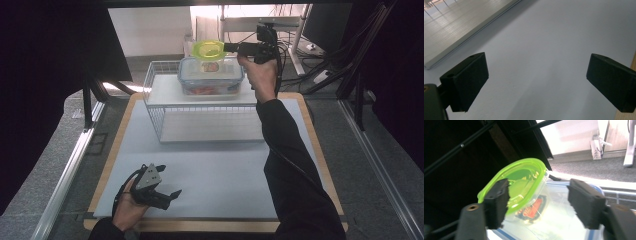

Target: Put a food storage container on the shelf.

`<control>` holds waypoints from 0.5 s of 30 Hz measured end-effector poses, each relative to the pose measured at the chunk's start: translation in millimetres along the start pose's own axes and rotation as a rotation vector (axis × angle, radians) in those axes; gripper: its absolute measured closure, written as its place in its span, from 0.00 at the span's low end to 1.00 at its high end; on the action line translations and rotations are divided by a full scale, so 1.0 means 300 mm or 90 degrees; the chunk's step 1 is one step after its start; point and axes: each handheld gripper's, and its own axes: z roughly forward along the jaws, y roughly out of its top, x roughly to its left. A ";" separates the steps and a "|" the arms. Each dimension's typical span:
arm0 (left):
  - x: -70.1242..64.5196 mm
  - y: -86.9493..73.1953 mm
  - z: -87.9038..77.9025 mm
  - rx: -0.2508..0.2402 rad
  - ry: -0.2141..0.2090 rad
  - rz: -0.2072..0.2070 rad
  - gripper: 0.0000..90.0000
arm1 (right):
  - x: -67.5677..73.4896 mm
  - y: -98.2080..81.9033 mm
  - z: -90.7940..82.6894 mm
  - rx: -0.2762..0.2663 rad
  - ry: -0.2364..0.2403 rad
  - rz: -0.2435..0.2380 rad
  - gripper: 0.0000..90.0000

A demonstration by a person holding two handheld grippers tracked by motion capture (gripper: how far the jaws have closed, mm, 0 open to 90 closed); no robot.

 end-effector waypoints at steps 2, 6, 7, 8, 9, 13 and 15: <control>0.000 0.000 0.001 0.001 0.000 0.000 0.05 | -0.001 -0.004 -0.008 0.005 -0.001 -0.021 0.27; -0.002 0.000 0.001 -0.001 0.001 0.001 0.04 | -0.004 -0.023 -0.027 0.009 -0.001 -0.054 0.20; -0.002 0.000 0.000 -0.001 0.001 0.001 0.05 | -0.005 -0.029 -0.033 0.010 -0.002 -0.063 0.19; -0.002 0.000 0.001 -0.001 0.001 0.001 0.05 | -0.005 -0.034 -0.037 0.008 -0.003 -0.072 0.17; -0.002 0.001 0.000 0.000 0.001 0.001 0.04 | -0.006 -0.039 -0.042 0.008 -0.004 -0.081 0.16; -0.002 0.000 0.002 -0.001 0.002 0.001 0.04 | -0.006 -0.057 -0.061 0.010 -0.009 -0.115 0.12; -0.002 0.000 0.003 0.000 0.001 0.000 0.04 | -0.006 -0.068 -0.071 0.011 -0.009 -0.129 0.10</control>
